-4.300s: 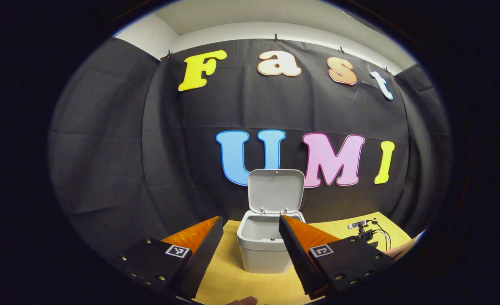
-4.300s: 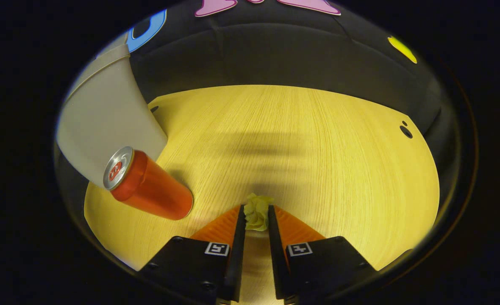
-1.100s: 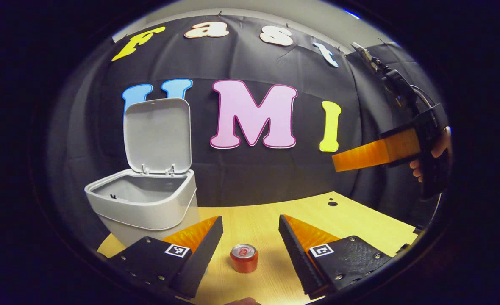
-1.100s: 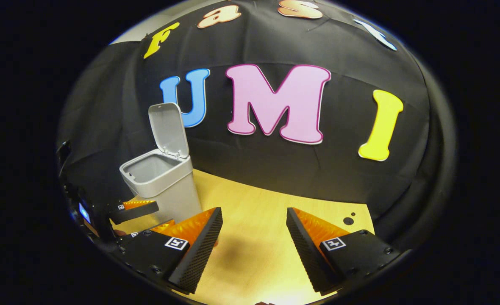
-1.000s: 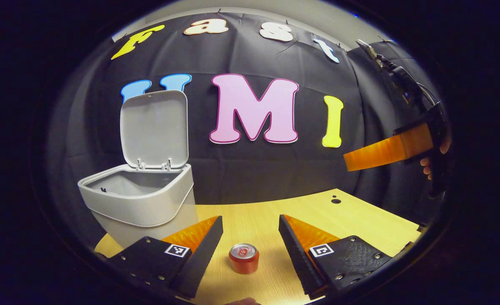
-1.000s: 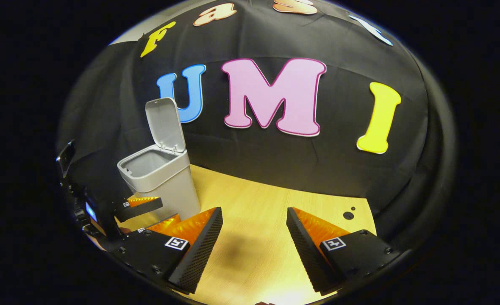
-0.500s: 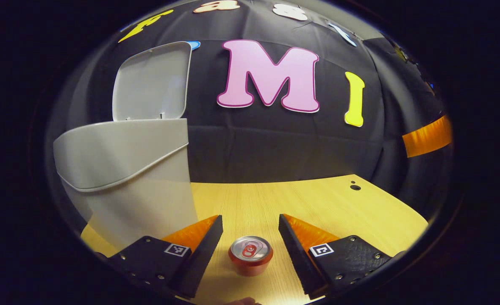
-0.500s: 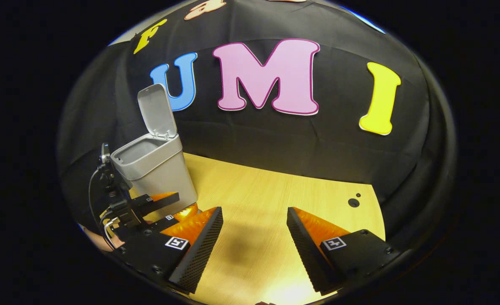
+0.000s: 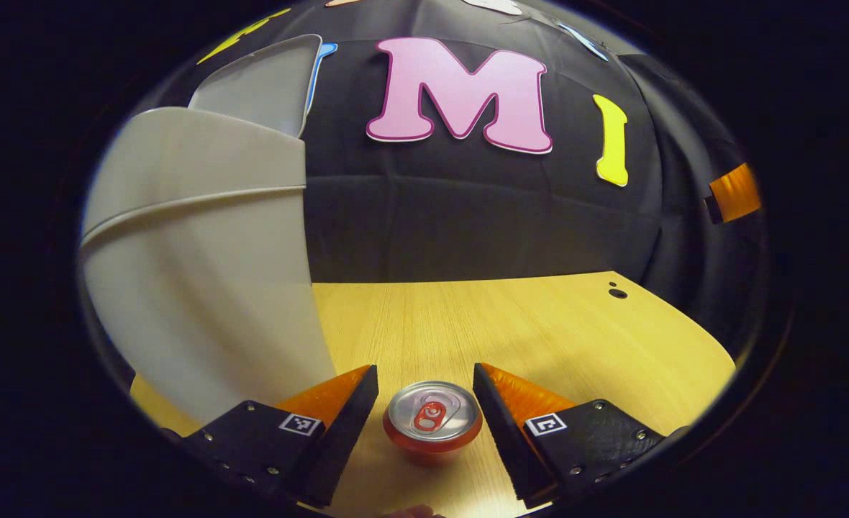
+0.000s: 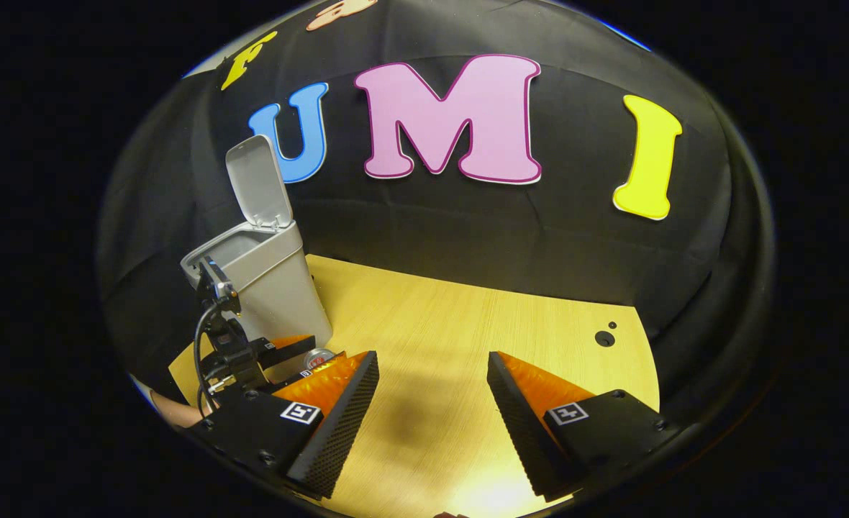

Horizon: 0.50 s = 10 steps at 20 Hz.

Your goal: Press the lid of the desktop garbage bin to open it, pick up the crumpled paper on the desktop and throw it into the bin, then pick up the pop can on the desktop and drop it into the bin, and finally close the garbage bin lid.

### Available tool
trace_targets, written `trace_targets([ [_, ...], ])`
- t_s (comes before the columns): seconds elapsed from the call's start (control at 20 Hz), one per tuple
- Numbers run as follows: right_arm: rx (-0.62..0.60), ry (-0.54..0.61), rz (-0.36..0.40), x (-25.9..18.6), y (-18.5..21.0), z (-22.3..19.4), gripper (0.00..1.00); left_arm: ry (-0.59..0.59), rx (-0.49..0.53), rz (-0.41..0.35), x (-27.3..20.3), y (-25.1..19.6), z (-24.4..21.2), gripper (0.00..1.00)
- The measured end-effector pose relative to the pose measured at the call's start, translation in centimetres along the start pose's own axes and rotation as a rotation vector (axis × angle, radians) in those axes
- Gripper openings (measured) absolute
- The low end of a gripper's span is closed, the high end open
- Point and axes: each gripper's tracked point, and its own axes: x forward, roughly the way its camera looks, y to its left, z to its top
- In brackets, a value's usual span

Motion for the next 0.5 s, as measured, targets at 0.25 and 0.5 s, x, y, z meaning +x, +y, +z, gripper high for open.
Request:
trace_targets([
  [0.25,0.006,0.018,-0.012,0.1,-0.4,-0.7,0.98,0.065,0.027,-0.013,0.7,-0.4,-2.7,0.89],
  [0.5,0.009,0.029,-0.021,-0.1,-0.8,-1.2,0.98,0.101,0.026,-0.007,1.3,-0.1,-4.3,0.89],
])
